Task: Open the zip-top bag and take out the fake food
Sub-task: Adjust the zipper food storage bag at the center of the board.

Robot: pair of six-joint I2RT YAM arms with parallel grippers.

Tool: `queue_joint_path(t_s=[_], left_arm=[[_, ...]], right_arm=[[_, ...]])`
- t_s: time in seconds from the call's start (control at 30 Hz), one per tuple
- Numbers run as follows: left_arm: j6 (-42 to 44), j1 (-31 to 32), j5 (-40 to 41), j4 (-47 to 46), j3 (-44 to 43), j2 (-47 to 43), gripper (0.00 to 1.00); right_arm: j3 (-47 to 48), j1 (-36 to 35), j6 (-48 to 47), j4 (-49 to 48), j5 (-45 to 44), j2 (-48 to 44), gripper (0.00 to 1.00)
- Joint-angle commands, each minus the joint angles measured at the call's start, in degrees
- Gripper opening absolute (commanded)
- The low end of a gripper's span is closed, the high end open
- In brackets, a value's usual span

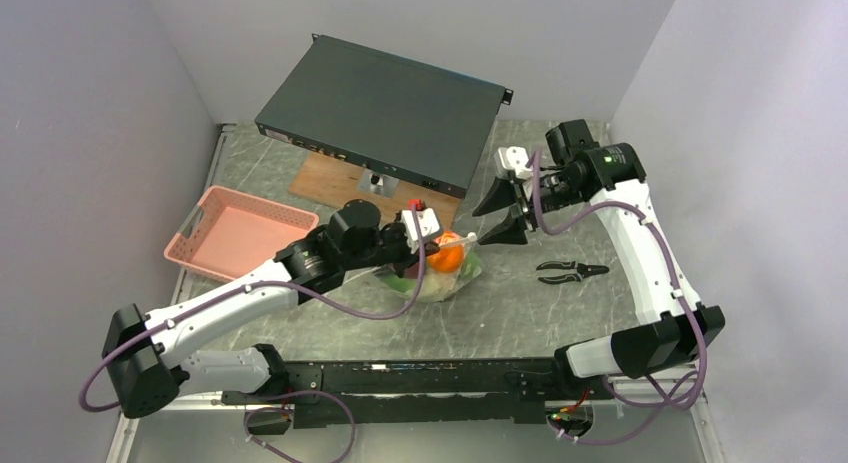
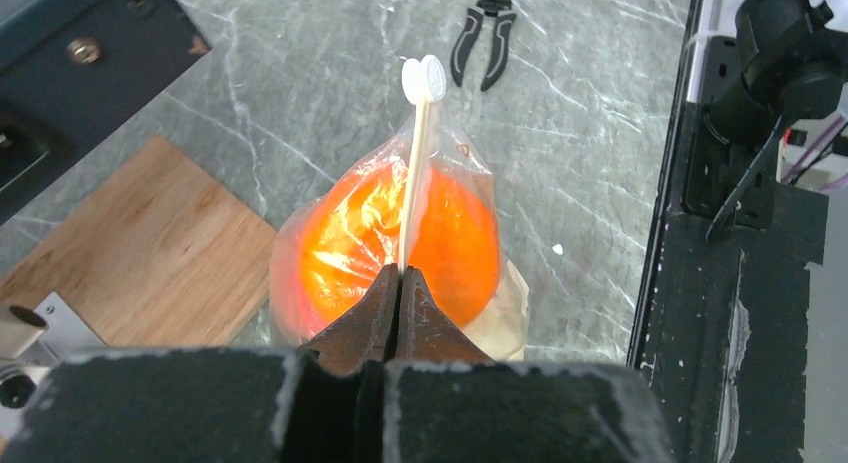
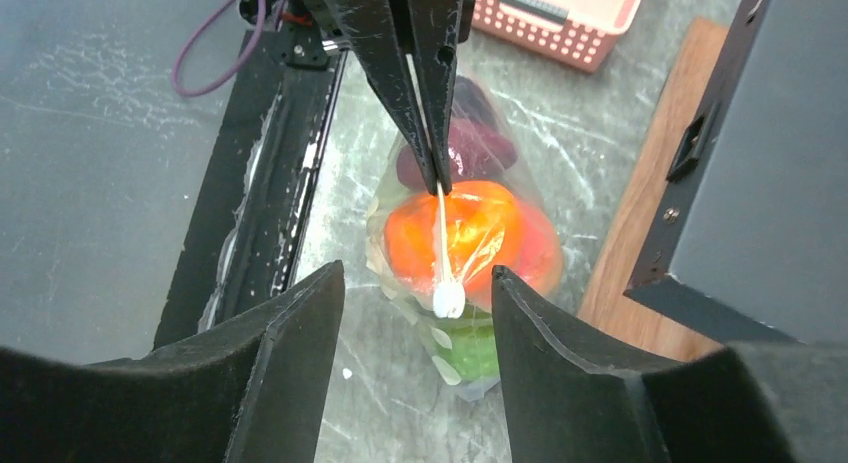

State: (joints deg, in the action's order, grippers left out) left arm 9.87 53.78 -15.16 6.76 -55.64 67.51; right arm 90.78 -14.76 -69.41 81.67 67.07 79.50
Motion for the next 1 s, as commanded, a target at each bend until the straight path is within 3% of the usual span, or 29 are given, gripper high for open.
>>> queue_joint_path(t_s=[0.0,0.17,0.4,0.5,0.97], left_arm=[[-5.07,-0.65,1.89,-10.01,3.07,-4.65,0.0],[-5.81,-0.69,2.05,-13.31,5.85,-8.1,0.0],[-5.36,-0.69,-1.8,-15.39,5.3,-8.88,0.0],[-5.78,-0.69,-2.8,-16.13,4.07,-7.71,0.0],[-9.42,-0.65,-6.13,-24.12,2.4,-4.5,0.0]], right_arm=[[2.65,2.66,-0.3,3.44,7.28,-1.92,0.58],[-7.45,8.23,-0.04,-2.91,9.54,-4.08,0.59],[-12.13,8.58,-8.0,-0.85,15.56,-2.7,0.79],[-12.47,7.32,-9.07,-0.3,17.35,-1.73,0.82],[-18.42,6.11,4.0,-9.66,22.74,-1.37,0.87]])
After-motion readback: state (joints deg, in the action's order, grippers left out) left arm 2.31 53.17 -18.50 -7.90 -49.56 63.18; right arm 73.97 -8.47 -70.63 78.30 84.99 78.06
